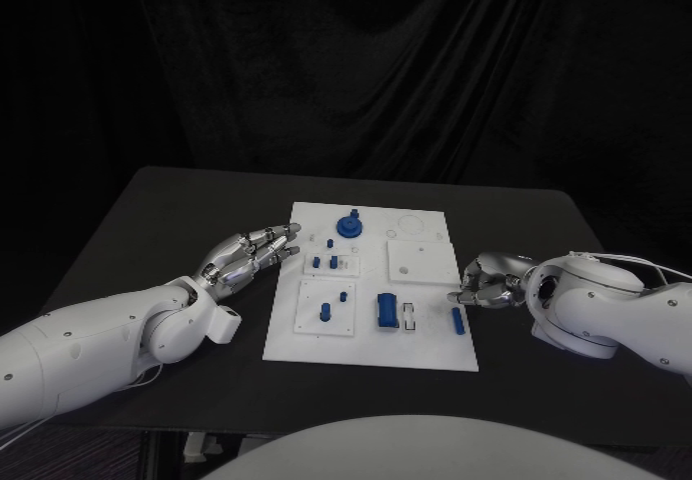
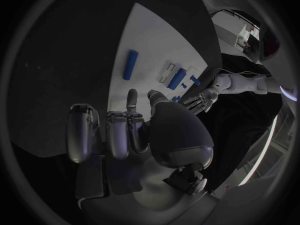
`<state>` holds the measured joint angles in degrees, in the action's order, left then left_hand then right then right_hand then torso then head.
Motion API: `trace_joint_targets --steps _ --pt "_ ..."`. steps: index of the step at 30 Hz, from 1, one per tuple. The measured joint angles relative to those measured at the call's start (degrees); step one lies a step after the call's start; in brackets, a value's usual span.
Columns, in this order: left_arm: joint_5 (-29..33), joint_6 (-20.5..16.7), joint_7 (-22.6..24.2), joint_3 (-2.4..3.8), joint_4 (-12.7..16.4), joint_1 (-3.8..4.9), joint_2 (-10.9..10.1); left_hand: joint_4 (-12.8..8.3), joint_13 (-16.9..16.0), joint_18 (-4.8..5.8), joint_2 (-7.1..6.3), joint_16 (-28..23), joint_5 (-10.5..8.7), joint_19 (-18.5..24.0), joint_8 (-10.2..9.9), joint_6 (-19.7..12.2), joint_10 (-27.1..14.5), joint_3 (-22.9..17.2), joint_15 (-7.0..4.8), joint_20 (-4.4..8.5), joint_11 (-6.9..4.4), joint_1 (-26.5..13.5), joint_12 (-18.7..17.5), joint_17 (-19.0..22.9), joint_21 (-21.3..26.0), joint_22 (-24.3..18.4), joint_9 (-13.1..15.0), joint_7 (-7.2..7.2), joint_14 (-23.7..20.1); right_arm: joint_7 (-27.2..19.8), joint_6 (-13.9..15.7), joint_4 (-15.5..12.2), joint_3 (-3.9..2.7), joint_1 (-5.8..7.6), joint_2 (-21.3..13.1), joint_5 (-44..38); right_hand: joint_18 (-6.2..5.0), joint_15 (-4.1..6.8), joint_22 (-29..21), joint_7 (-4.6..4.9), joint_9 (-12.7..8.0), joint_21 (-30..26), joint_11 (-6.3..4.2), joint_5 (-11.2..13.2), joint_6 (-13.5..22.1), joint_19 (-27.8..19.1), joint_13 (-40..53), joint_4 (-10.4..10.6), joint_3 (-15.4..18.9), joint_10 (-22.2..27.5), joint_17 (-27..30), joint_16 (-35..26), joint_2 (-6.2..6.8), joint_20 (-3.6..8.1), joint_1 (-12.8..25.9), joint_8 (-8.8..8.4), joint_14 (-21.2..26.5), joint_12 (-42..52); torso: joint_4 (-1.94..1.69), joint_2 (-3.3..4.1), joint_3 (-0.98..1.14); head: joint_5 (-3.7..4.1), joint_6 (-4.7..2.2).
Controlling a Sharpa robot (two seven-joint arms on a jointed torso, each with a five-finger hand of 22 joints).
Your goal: Assemble the parts on the task board
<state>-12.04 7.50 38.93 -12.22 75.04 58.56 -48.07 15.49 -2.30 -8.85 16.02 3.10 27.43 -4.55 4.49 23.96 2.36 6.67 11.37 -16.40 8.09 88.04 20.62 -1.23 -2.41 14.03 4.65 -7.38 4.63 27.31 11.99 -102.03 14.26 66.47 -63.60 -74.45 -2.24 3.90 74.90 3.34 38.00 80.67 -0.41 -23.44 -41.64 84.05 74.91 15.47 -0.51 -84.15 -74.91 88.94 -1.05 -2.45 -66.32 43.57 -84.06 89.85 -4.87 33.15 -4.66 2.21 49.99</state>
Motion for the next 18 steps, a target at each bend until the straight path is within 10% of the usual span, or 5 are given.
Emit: trace_joint_targets --steps 18 --pt "0.0 0.0 0.0 -0.01 -0.02 -0.04 0.07 -0.16 0.0 0.0 0.0 0.0 0.0 0.0 0.0 0.0 0.0 -0.16 0.0 0.0 0.0 0.0 0.0 0.01 0.0 0.0 0.0 0.0 0.0 4.35 1.39 -1.22 0.04 -2.47 -1.51 -10.05 0.0 0.2 0.0 -0.22 -0.65 0.0 -0.21 0.72 -1.62 -0.14 -0.01 1.32 1.45 0.21 0.0 -0.95 0.11 0.14 2.76 -0.42 0.2 0.0 0.12 0.04 -0.04 -0.15 0.0"
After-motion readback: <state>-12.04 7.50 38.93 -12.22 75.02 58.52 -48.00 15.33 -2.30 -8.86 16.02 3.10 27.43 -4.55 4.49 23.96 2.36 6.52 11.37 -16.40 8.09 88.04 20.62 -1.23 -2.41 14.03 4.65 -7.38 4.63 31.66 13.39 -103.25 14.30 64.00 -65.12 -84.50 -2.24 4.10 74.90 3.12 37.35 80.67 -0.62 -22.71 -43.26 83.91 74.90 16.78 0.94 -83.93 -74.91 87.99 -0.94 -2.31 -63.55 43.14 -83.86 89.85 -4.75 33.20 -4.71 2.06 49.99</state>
